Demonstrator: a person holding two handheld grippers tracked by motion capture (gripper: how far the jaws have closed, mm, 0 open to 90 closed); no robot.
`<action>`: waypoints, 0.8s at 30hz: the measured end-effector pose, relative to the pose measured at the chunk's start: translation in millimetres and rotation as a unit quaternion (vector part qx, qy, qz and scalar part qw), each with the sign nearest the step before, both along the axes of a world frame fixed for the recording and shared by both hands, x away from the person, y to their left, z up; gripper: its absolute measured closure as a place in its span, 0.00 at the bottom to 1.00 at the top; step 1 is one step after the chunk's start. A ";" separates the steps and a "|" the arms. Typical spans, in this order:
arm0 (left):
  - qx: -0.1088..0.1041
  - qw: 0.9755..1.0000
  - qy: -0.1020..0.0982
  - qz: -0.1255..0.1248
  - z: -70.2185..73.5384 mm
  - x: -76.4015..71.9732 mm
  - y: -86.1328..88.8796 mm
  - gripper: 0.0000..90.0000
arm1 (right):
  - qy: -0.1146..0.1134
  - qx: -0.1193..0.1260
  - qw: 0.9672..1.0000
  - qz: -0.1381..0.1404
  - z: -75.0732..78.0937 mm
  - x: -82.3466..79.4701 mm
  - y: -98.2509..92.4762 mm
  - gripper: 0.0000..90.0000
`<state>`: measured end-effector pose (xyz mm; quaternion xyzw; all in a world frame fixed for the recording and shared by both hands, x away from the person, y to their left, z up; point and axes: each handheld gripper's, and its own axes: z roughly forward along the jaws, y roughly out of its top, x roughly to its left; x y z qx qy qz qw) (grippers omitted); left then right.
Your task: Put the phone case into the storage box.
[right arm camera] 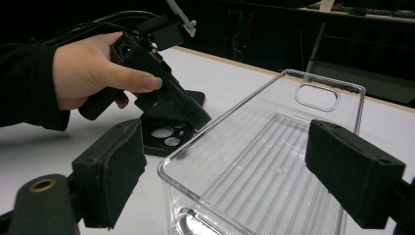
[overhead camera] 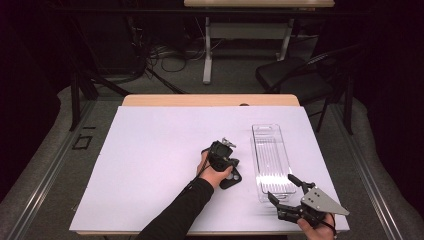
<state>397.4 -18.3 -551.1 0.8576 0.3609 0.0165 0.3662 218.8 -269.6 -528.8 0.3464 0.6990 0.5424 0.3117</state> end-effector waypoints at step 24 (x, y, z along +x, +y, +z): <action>0.031 0.999 0.010 -0.026 4.5 -25.5 19.8 1.00 | 0.002 0.002 1.000 0.000 -0.6 0.2 -0.3 0.16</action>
